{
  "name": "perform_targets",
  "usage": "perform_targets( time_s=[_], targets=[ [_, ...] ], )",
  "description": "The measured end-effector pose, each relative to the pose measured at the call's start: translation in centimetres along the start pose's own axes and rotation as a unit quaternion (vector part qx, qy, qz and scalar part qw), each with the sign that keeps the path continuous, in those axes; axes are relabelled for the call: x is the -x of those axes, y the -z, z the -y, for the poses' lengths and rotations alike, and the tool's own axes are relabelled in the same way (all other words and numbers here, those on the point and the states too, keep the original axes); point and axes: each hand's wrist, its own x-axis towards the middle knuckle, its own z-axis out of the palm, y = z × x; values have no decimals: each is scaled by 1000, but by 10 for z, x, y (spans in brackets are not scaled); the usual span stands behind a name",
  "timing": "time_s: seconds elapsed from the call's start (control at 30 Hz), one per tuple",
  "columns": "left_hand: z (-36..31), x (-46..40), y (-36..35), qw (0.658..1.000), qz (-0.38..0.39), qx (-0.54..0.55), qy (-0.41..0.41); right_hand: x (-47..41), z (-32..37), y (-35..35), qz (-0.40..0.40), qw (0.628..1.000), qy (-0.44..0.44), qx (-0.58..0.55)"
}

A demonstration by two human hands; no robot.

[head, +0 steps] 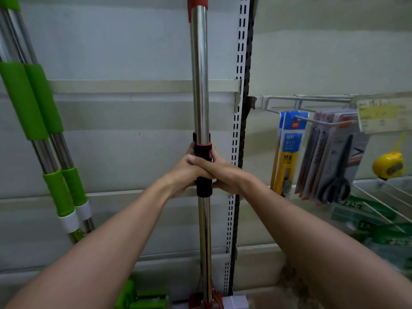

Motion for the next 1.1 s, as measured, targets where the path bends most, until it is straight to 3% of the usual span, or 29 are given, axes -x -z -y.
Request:
perform_targets(
  time_s=[0.33,0.6,0.83,1.1],
  targets=[
    [12,3,1,1000,23,9,-8,6,-5,-4,-5,1000,23,-16],
    [20,14,-10,994,-52,-41,-87,14,-15,-15,-25,997,66,-26],
    [53,25,-16,992,-38,-100,-67,37,-46,-24,-14,999,26,-40],
    [62,28,-17,992,-55,-101,-45,33,-54,-30,-25,998,41,-43]
  ],
)
